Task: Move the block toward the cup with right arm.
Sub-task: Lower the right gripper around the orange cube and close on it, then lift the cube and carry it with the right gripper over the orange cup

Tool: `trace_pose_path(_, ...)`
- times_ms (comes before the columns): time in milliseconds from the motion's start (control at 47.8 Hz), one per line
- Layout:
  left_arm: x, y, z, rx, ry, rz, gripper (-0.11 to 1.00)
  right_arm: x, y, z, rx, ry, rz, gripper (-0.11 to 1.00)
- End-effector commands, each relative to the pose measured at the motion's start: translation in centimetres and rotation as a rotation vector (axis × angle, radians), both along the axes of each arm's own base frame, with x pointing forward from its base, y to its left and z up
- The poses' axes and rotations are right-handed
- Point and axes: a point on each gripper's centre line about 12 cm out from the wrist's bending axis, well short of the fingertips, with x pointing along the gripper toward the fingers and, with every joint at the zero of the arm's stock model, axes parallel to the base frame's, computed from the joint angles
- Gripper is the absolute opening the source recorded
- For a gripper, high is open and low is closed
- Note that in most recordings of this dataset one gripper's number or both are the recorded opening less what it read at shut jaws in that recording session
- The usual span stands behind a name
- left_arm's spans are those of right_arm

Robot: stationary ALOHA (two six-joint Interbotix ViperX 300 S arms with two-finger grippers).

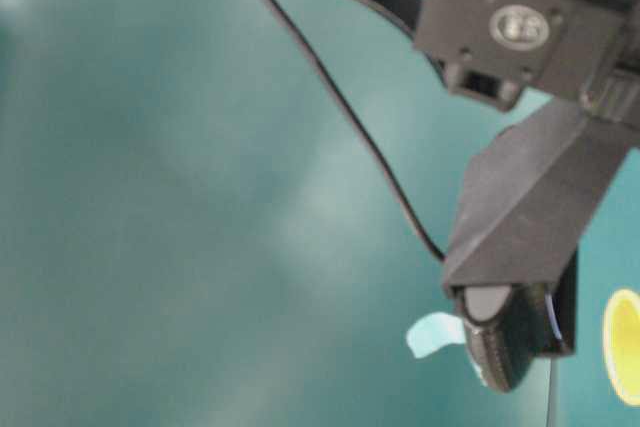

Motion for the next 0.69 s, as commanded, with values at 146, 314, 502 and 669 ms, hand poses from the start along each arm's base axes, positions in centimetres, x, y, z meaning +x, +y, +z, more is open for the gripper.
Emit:
trace_pose_path(146, 0.1, -0.1, 1.1, 0.000, -0.023, -0.003, 0.07, 0.0, 0.3, 1.2, 0.008, -0.023, 0.006, 0.64)
trace_pose_path(314, 0.1, -0.1, 1.1, -0.001, -0.023, -0.003, 0.07, -0.1, 0.3, 1.2, 0.007, -0.022, 0.006, 0.51)
trace_pose_path(502, 0.1, -0.1, 1.2, -0.002, -0.026, -0.003, 0.07, 0.1, -0.6, 2.9, 0.015, -0.044, -0.010, 0.42)
trace_pose_path(669, 0.1, -0.1, 1.2, -0.002, -0.028, -0.003, 0.07, 0.1, -3.0, 6.5, 0.020, -0.063, -0.060, 0.41)
